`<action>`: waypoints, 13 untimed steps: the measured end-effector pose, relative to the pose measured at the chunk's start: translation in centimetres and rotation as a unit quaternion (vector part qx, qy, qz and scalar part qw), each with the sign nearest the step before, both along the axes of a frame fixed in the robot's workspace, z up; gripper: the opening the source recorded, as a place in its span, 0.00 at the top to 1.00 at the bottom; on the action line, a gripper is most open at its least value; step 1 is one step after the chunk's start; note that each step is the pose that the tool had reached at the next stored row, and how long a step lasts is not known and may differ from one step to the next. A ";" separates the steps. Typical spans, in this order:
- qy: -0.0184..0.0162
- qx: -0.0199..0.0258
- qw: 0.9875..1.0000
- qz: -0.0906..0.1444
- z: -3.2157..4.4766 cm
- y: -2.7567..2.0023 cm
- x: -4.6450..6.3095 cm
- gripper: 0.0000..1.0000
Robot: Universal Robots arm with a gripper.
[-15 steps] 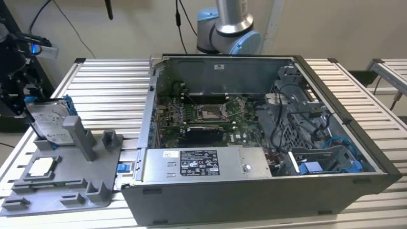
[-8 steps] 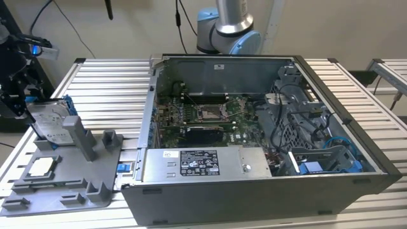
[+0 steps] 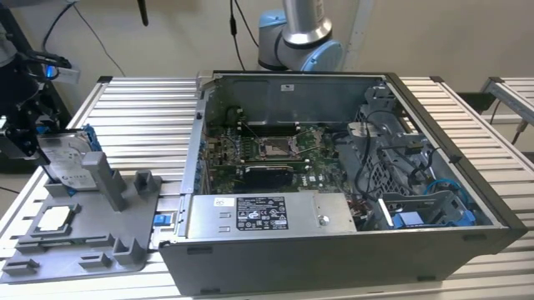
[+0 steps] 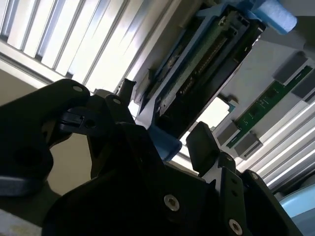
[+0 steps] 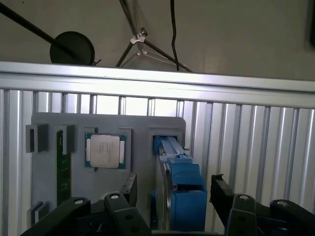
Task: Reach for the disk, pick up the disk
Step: 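Pick up the disk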
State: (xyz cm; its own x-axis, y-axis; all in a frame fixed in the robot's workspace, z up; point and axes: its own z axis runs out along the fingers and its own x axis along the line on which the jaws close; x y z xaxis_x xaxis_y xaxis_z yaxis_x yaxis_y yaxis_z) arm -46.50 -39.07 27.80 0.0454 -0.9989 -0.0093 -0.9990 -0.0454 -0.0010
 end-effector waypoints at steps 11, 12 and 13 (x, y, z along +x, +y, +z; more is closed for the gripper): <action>-0.002 0.001 1.000 -0.010 -1.00 0.60 -0.4 0.00; -0.002 0.001 1.000 -0.010 -1.03 0.59 -0.3 0.00; -0.002 0.002 1.000 -0.010 -1.05 0.59 -0.2 0.00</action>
State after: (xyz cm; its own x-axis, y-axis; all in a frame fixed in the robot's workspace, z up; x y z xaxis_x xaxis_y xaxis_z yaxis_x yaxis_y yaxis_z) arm -46.66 -38.48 26.75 0.0254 -0.9996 -0.0123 -0.9997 -0.0253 -0.0059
